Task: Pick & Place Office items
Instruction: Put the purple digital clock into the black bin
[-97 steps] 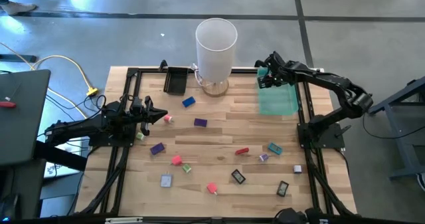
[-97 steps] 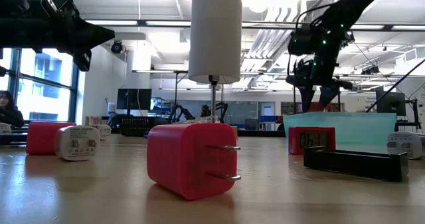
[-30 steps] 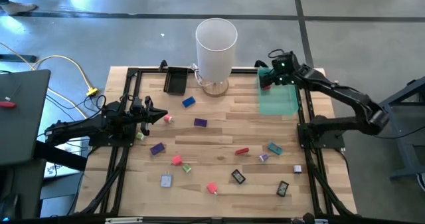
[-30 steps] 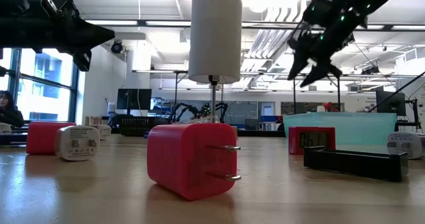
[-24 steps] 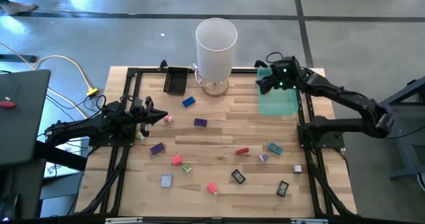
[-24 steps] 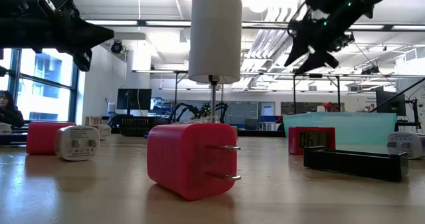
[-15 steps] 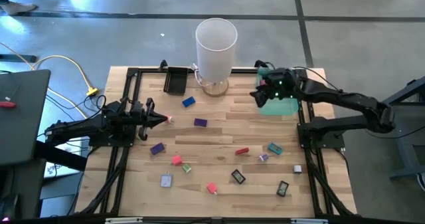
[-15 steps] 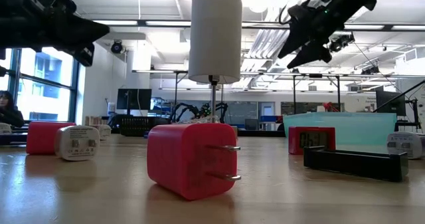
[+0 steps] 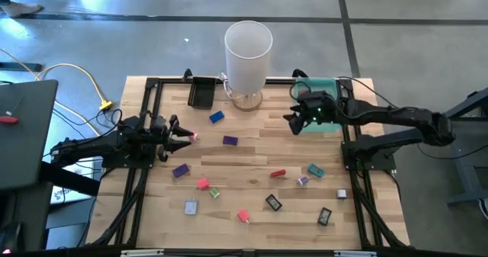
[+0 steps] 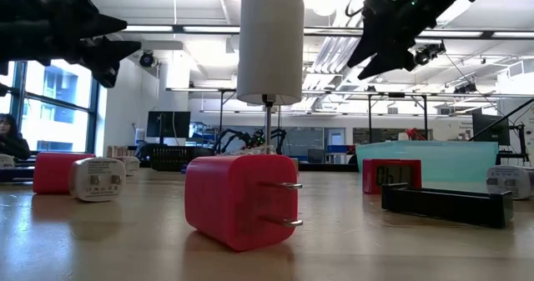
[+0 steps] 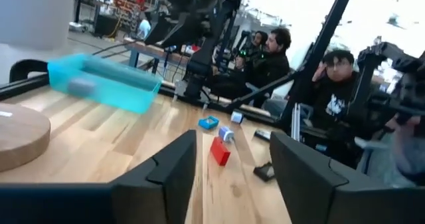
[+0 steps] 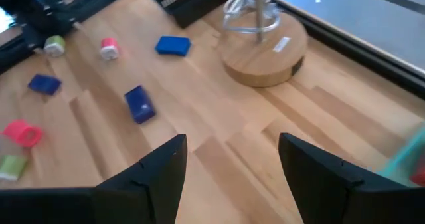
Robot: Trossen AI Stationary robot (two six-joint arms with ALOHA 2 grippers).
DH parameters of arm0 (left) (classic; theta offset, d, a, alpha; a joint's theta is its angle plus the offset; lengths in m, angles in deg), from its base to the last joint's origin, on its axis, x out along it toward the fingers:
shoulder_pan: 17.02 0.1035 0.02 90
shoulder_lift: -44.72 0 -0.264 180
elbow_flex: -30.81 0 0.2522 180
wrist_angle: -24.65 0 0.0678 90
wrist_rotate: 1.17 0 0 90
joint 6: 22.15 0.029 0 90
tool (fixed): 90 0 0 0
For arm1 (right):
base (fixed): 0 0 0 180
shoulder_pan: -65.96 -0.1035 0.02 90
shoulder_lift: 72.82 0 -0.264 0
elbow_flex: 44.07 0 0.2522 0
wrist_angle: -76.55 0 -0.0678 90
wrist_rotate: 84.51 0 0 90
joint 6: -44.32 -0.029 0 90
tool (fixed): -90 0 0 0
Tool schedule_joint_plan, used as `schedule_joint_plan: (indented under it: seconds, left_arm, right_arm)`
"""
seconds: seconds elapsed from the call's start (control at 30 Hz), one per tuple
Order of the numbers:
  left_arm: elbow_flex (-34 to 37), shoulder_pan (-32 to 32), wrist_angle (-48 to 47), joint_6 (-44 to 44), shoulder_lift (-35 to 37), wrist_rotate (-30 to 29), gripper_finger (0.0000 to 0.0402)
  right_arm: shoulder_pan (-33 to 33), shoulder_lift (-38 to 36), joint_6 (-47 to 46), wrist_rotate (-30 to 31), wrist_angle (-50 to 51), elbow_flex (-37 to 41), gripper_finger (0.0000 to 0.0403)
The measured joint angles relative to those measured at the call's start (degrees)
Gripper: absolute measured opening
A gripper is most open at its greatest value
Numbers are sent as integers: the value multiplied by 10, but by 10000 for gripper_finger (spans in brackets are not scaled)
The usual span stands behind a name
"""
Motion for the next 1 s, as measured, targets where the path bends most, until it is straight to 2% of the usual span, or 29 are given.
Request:
schedule_joint_plan:
  seconds: [0.13,0.27,0.37,0.43,0.57,0.63,0.87,1.0]
  left_arm:
    - [-12,-6,-2,23,-35,1,200]
    - [-44,-20,-1,30,-89,1,201]
    - [-80,-53,-27,86,-147,3,201]
    - [-108,-82,-65,106,-189,-36,201]
    - [-174,-142,-171,110,-276,-176,201]
    - [-210,-176,-226,103,-317,-224,201]
    - [-367,-290,-408,53,-430,-316,201]
    - [-435,-327,-544,-31,-495,-335,201]
  right_arm:
    - [-32,0,-26,7,-1,0,227]
    - [-75,0,-50,43,-1,0,227]
    - [-110,0,-63,61,-20,0,227]
    - [-130,0,-53,67,-48,0,227]
    - [-164,0,-8,91,-98,0,227]
    - [-174,5,17,105,-113,0,227]
    - [-176,40,52,144,-145,0,227]
    - [-166,68,52,145,-158,0,227]
